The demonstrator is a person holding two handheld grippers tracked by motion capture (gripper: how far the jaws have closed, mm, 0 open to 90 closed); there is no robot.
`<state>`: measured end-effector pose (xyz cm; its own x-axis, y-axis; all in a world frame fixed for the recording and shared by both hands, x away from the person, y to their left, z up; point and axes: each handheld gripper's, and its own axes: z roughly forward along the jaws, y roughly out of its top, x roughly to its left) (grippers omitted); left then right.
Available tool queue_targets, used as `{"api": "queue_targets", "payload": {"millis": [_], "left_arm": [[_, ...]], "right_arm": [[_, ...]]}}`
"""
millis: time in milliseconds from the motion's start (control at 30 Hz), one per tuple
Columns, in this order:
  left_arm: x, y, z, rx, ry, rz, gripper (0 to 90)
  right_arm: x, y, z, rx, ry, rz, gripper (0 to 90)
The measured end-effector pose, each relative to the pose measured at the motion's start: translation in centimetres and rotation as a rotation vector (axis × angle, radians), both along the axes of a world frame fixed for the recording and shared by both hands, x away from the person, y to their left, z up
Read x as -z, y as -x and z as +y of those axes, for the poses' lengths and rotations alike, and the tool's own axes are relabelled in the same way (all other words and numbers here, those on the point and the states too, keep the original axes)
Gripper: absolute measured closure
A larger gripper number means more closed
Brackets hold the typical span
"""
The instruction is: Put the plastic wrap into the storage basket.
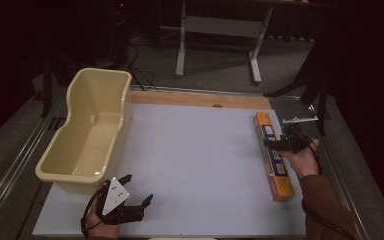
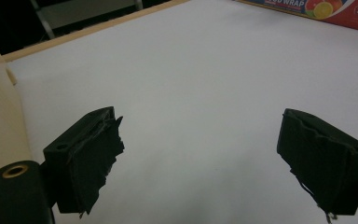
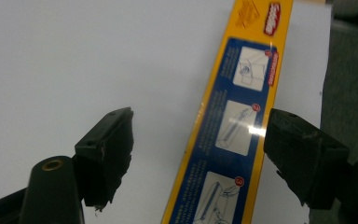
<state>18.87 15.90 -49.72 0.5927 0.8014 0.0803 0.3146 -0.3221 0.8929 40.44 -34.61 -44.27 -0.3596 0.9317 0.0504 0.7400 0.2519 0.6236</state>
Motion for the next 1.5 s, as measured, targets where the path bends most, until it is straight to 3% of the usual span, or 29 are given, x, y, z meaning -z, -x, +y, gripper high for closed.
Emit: {"api": "queue_targets", "payload": {"millis": [100,400,567,867,1033,1067,1167,1200,1400,1500], "left_arm": [[0.0,0.0,0.0,-0.001,0.001,0.001,13.1],[0.0,0.0,0.0,-0.006,0.001,0.006,13.5],[0.1,0.0,0.0,-0.007,0.001,0.007,13.5],[0.0,0.0,0.1,-0.008,0.005,0.009,13.5],[0.1,0.0,0.1,-0.007,0.005,0.010,13.7],[0.1,0.0,0.1,-0.007,0.003,0.011,13.8],[0.1,0.0,0.0,-0.006,0.003,0.011,14.0],[0.1,0.0,0.1,-0.007,0.003,0.011,14.0],[0.1,0.0,0.1,-0.007,0.006,0.011,14.2],[0.1,0.0,0.1,-0.010,0.007,0.011,14.3]], "right_arm": [[0.2,-0.8,0.0,0.009,0.003,0.041,22.9],[0.8,-2.2,-0.2,0.043,0.037,0.080,18.8],[1.9,-3.1,-0.3,0.053,0.049,0.160,16.4],[3.6,-4.1,0.0,0.076,0.067,0.246,16.5],[4.1,-4.5,0.2,0.070,0.097,0.295,17.5],[4.4,-4.8,0.2,0.070,0.106,0.322,19.0],[4.7,-4.9,0.2,0.077,0.097,0.336,21.2],[5.2,-5.0,0.4,0.076,0.102,0.366,22.3],[6.1,-5.5,0.2,0.096,0.106,0.425,28.0],[5.9,-5.8,0.4,0.099,0.130,0.454,29.9]]}}
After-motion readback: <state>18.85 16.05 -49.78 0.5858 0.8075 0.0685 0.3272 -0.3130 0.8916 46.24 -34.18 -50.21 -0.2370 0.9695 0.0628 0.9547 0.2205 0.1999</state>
